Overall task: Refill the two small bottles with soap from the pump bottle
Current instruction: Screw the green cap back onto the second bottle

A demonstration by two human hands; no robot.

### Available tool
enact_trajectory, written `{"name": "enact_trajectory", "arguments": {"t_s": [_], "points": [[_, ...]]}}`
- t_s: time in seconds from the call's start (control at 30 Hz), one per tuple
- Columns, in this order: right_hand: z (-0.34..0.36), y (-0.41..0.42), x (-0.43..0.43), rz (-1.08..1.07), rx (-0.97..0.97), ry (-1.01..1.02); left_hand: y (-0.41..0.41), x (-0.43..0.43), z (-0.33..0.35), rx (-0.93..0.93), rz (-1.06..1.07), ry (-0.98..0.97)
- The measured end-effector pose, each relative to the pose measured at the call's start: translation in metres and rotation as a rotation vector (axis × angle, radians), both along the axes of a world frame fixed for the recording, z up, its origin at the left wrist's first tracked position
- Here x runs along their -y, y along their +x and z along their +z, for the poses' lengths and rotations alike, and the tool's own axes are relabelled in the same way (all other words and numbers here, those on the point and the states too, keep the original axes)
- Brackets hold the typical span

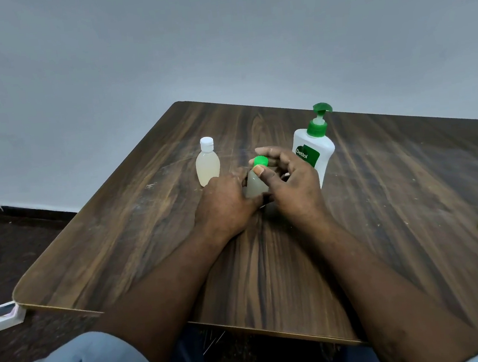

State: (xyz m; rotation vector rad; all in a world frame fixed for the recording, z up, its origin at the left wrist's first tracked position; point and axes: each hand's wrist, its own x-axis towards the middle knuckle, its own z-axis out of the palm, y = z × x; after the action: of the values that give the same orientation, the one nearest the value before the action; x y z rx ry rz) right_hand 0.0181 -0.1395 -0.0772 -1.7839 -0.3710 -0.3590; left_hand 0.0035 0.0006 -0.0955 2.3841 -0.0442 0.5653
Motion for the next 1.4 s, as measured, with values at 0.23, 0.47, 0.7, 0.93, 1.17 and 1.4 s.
{"name": "enact_trajectory", "arguments": {"t_s": [0.23, 0.47, 0.7, 0.93, 1.17, 1.4], "points": [[-0.007, 0.006, -0.005, -0.143, 0.055, -0.086, -0.001, 0.003, 0.004, 0.014, 0.044, 0.055], [-0.005, 0.005, -0.002, -0.064, 0.002, -0.090, 0.002, 0.000, -0.003, 0.023, 0.072, 0.026], [-0.010, 0.005, 0.002, -0.071, 0.006, -0.429, -0.006, -0.028, -0.004, -0.026, 0.005, -0.124], [-0.004, 0.014, -0.001, -0.060, -0.059, -0.437, -0.001, -0.059, 0.009, 0.168, 0.384, -0.298], [0.001, 0.031, -0.005, -0.053, -0.087, -0.464, 0.033, -0.066, 0.010, -0.152, 0.184, -0.140], [-0.012, 0.035, -0.006, -0.051, -0.097, -0.414, 0.042, -0.070, -0.003, -0.075, -0.013, -0.090]]}}
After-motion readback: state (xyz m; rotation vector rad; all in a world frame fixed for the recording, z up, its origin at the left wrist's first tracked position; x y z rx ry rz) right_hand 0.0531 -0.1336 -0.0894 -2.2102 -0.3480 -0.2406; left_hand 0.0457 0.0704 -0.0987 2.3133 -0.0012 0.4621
